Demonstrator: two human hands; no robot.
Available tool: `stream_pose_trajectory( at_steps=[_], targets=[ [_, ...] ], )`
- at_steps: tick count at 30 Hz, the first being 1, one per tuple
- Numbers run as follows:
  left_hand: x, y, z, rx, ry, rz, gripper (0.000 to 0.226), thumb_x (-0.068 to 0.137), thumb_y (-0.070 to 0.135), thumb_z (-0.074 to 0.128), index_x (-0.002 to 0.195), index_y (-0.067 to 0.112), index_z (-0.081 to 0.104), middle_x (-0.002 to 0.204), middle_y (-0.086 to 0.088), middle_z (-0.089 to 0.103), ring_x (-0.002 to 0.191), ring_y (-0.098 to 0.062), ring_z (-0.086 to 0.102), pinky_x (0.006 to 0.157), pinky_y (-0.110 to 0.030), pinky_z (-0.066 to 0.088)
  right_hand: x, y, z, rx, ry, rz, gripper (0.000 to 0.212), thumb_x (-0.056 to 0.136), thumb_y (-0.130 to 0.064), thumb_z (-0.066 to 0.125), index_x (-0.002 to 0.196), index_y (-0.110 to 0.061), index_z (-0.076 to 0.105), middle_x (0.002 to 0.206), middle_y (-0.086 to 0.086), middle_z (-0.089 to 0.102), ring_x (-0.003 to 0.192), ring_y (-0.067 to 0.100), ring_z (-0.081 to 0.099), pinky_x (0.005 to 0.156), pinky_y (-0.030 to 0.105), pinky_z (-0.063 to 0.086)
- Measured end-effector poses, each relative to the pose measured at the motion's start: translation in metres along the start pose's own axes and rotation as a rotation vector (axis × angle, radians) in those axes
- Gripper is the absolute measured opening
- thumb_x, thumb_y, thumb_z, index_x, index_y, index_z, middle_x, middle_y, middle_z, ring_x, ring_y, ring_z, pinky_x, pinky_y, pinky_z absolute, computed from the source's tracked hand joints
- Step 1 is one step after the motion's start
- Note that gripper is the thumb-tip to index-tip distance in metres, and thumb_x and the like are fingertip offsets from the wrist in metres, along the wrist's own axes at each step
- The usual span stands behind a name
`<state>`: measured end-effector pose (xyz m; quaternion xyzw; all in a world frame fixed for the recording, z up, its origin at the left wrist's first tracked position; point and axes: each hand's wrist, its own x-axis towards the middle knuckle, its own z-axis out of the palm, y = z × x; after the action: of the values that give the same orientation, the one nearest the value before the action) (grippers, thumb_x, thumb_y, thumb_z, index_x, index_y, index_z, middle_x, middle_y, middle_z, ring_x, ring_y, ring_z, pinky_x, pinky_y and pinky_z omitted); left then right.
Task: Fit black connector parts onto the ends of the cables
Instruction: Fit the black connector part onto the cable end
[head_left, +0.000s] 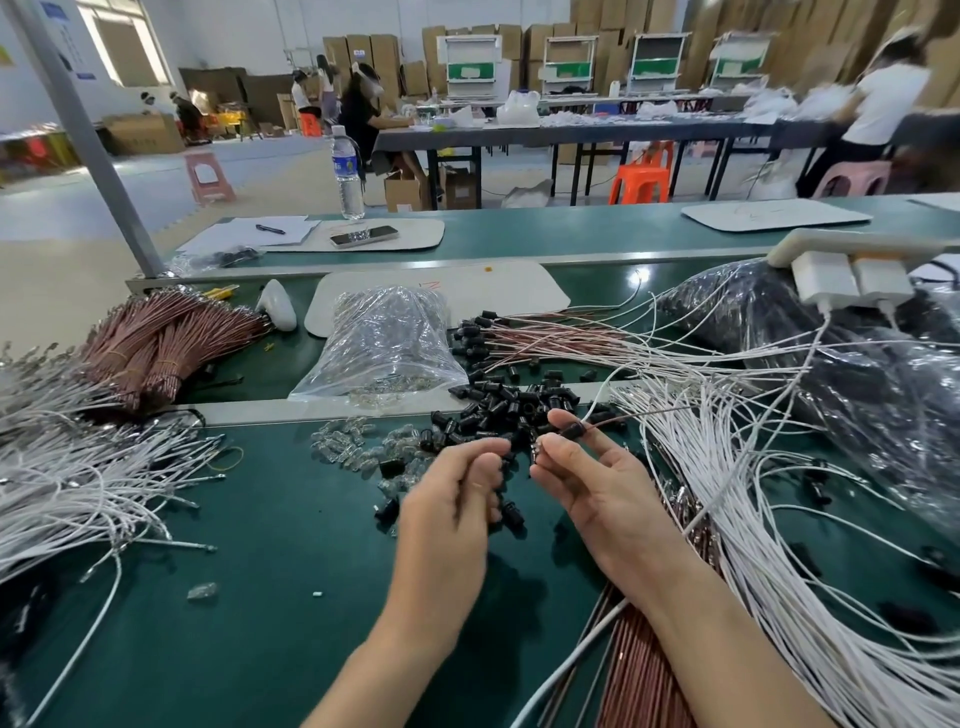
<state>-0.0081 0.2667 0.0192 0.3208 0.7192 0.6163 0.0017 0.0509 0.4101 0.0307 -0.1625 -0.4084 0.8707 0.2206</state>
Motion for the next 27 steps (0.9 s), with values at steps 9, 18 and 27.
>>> stream_pose_trajectory(
  at_steps=[9, 18, 27],
  targets=[
    [0.002, -0.013, 0.009, -0.179, -0.006, -0.094, 0.03, 0.1, 0.015, 0.063, 0.11, 0.043, 0.067, 0.101, 0.014, 0.074, 0.094, -0.008, 0.071, 0.083, -0.018, 0.055, 0.002, 0.002, -0.001, -0.033, -0.022, 0.023, 0.039, 0.076, -0.008, 0.072, 0.114, -0.007, 0.069, 0.078, 0.005, 0.072, 0.071, 0.011, 0.07, 0.068, 0.022, 0.059],
    [-0.001, -0.009, 0.01, -0.172, 0.021, -0.101, 0.016, 0.098, 0.026, 0.066, 0.108, 0.037, 0.07, 0.098, 0.013, 0.075, 0.093, -0.01, 0.071, 0.082, -0.029, 0.058, -0.001, 0.002, 0.001, -0.037, -0.052, 0.032, 0.037, 0.074, -0.008, 0.073, 0.111, -0.008, 0.07, 0.079, 0.008, 0.071, 0.072, 0.014, 0.07, 0.067, 0.022, 0.059],
    [0.0, -0.008, 0.011, -0.152, 0.008, -0.083, 0.014, 0.098, 0.026, 0.066, 0.107, 0.037, 0.069, 0.096, 0.015, 0.074, 0.093, -0.009, 0.07, 0.081, -0.023, 0.056, -0.002, 0.002, 0.001, -0.04, -0.061, 0.031, 0.038, 0.075, -0.008, 0.074, 0.113, -0.008, 0.07, 0.082, 0.009, 0.072, 0.073, 0.014, 0.071, 0.068, 0.022, 0.059]
  ],
)
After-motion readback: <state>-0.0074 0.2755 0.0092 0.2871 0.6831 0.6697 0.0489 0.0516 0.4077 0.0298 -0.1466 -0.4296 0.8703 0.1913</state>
